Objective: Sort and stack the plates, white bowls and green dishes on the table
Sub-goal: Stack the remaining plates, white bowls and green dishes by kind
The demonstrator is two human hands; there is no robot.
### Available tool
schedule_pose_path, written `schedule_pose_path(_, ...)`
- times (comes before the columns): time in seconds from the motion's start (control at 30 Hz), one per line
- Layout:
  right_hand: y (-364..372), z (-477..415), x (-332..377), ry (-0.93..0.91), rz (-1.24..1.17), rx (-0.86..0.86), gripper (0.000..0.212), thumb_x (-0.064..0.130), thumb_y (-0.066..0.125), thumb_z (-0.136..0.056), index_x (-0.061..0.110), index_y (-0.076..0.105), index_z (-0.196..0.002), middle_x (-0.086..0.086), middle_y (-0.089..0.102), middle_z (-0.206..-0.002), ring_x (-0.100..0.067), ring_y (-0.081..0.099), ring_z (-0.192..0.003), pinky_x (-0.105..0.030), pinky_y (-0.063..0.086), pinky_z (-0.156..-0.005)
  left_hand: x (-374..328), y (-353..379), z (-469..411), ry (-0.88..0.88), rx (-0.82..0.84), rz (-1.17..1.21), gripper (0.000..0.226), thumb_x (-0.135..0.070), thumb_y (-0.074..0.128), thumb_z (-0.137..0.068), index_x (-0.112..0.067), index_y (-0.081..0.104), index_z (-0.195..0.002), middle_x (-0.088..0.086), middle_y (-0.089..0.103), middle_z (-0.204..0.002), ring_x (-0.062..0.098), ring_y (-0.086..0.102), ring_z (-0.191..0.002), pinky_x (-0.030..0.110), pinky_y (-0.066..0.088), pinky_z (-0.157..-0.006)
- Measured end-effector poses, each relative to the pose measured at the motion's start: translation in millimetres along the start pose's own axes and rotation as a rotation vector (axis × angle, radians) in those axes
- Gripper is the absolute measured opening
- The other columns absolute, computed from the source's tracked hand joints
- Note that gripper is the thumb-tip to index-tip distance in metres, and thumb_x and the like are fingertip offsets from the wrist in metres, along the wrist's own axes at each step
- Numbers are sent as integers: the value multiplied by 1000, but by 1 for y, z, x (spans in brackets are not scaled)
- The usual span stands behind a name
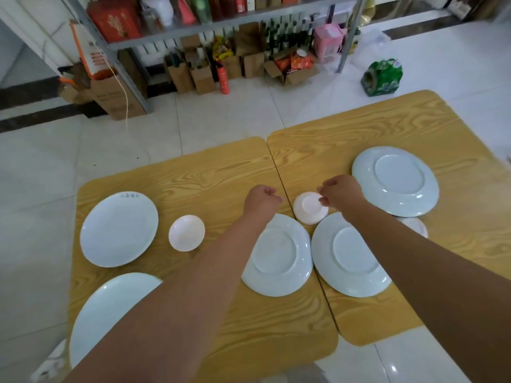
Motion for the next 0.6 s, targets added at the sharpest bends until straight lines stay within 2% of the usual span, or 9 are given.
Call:
schedule_pose_path(0.07, -11, -11, -9, 11, 26, -16, 18, 9, 73, -81, 4, 68, -98, -12, 67, -76, -34, 71, -85, -48, 57, -88, 1, 18, -5, -22, 1, -53, 24, -20, 74, -81, -12, 64, -102, 9, 69, -104, 28, 66, -97, 35, 52, -85)
schedule_pose_path(0.13, -15, -24, -17, 21, 50, 9, 14, 11, 73, -80, 1, 69, -89, -12, 66, -73, -34, 70, -84, -49, 57, -88, 3, 35, -11, -58, 13, -123, 14, -18, 73, -82, -13, 60, -79, 3, 62, -82, 25, 61, -86, 31, 48, -77)
schedule_pose_path(0.17, -15, -29, -19, 27, 58, 36, 11, 11, 72, -82, 2, 68, -85, -14, 66, -77, -34, 68, -82, -48, 57, -87, 8, 42, -14, -89, 22, -141, 23, -17, 73, -82, -14, 54, -69, 2, 57, -72, 23, 58, -81, 31, 45, -73)
schedule_pose_path(0.23, -12, -37, -23, 45, 46, 81, 9, 11, 71, -84, 3, 66, -84, -16, 64, -83, -29, 64, -76, -45, 57, -84, 14, 52, -18, -137, 30, -179, 29, -18, 75, -80, -13, 50, -66, 4, 55, -69, 23, 56, -76, 32, 44, -68)
schedule_pose_path(0.33, -6, -51, -26, 51, 94, 136, 12, 12, 71, -84, 8, 62, -77, -17, 64, -81, -31, 64, -74, -47, 57, -86, 17, 61, -23, -166, 27, -202, 24, -22, 77, -78, -8, 57, -78, 8, 60, -78, 24, 57, -74, 31, 44, -64)
schedule_pose_path(0.37, -2, -55, -28, 55, 135, 159, 9, 14, 71, -84, 8, 63, -82, -18, 67, -88, -33, 67, -81, -47, 58, -87, 17, 62, -24, -177, 27, -225, 25, -23, 77, -78, -6, 60, -85, 8, 61, -82, 24, 58, -74, 30, 44, -64)
schedule_pose_path(0.43, 2, -61, -31, 68, 217, 189, 19, 21, 72, -82, 5, 67, -93, -18, 70, -98, -34, 68, -92, -44, 58, -86, 19, 64, -28, -197, 24, -265, 31, -26, 77, -77, -5, 63, -95, 10, 64, -88, 25, 62, -79, 29, 46, -63)
schedule_pose_path(0.53, 8, -60, -30, 80, 291, 228, 23, 23, 69, -86, 8, 57, -75, -11, 60, -80, -27, 59, -72, -34, 52, -67, 24, 69, -32, -250, 25, -237, 43, -27, 78, -76, -1, 63, -107, 13, 68, -94, 26, 68, -83, 31, 52, -66)
schedule_pose_path(0.6, 10, -62, -33, 101, 303, 233, 29, 20, 64, -89, 13, 48, -66, -7, 52, -72, -19, 48, -59, -28, 43, -55, 28, 74, -32, -313, 38, -87, 40, -21, 76, -81, 2, 62, -111, 12, 64, -85, 22, 64, -70, 31, 56, -68)
Point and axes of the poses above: each hand's wrist, its own z-axis away from the middle knuckle, its own y-axis out of the palm, x = y × z, the point moved 10 cm from there along -z, towards the middle knuckle
